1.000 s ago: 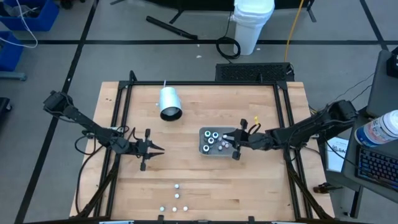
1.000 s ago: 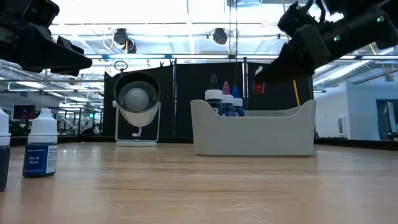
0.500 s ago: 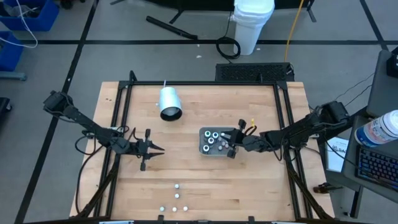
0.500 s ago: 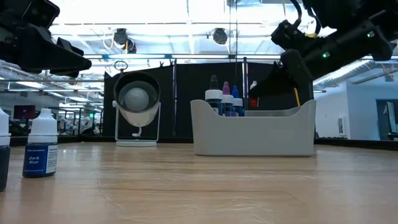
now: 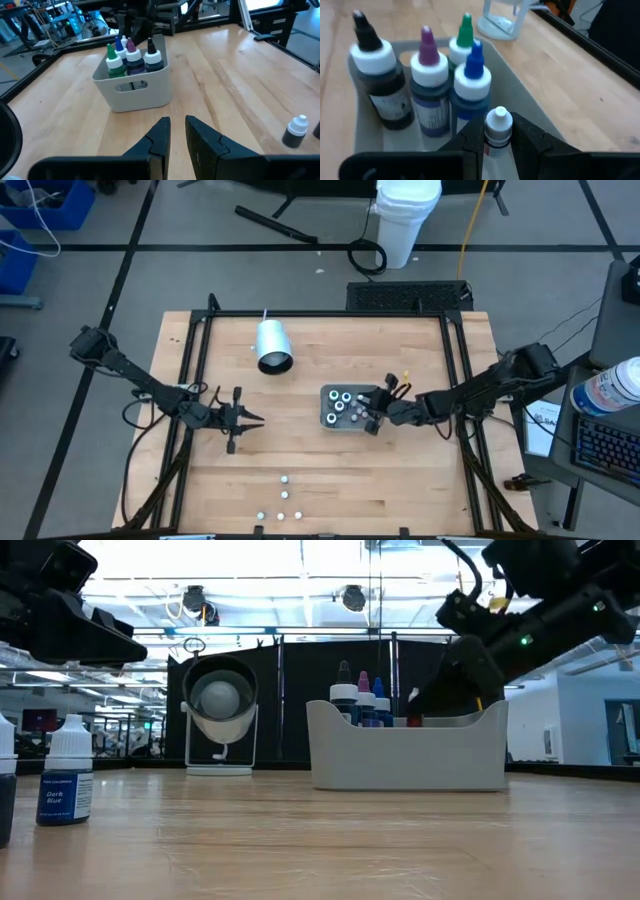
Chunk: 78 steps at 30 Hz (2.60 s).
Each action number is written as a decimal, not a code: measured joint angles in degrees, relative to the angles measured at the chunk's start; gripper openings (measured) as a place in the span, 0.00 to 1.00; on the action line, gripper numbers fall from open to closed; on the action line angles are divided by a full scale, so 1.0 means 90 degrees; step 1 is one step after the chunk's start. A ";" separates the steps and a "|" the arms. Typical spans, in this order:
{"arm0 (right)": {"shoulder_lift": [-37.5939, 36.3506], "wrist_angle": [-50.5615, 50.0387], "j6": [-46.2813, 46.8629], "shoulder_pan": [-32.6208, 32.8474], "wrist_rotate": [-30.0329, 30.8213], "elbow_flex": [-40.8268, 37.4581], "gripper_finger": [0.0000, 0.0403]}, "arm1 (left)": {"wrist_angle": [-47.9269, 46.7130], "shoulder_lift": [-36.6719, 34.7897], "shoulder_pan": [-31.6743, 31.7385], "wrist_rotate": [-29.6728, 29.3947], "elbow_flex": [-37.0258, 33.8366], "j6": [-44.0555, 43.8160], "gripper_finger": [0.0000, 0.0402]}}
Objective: Pick & Place food coloring
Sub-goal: Put the small red food coloring bottle into the white bin
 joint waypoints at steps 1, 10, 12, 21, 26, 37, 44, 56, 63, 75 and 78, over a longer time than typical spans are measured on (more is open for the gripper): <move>0.0061 0.0034 0.0041 -0.0002 0.0011 0.0000 0.15 | 0.0000 0.0000 -0.0002 0.0000 0.0000 -0.0010 0.17; 0.0338 0.0060 0.0193 -0.0002 0.0260 0.0005 0.15 | 0.0007 0.0000 -0.0001 -0.0002 -0.0001 -0.0085 0.17; 0.0338 0.0069 0.0186 0.0000 0.0256 0.0005 0.15 | 0.0010 0.0000 0.0000 -0.0002 0.0000 -0.0085 0.17; 0.0336 0.0113 0.0246 0.0010 -0.0067 0.0005 0.15 | 0.0010 0.0000 0.0000 -0.0005 0.0000 -0.0083 0.17; 0.0338 0.0136 0.0262 0.0058 -0.0088 0.0005 0.15 | 0.0010 0.0000 -0.0001 -0.0005 0.0000 -0.0081 0.17; 0.0338 0.0115 0.0146 0.0139 -0.0092 0.0005 0.15 | 0.0010 0.0000 -0.0001 -0.0007 0.0000 -0.0075 0.17; 0.0341 0.0119 0.0302 0.0127 -0.0070 0.0002 0.15 | 0.0012 0.0000 0.0000 -0.0007 0.0000 -0.0075 0.17; 0.0346 0.0103 0.0477 0.0122 0.0122 0.0000 0.15 | 0.0010 0.0000 0.0000 -0.0007 0.0000 -0.0075 0.17; 0.0344 0.0120 0.0536 0.0122 0.0105 0.0000 0.15 | 0.0012 0.0000 0.0000 -0.0010 0.0000 -0.0080 0.17; 0.0346 0.0225 0.0554 0.0122 0.0088 0.0000 0.21 | 0.0012 0.0000 -0.0001 -0.0007 -0.0001 -0.0233 0.17; 0.0346 0.0226 0.0554 0.0122 0.0088 0.0000 0.21 | 0.0017 0.0000 0.0000 -0.0007 0.0000 -0.0241 0.17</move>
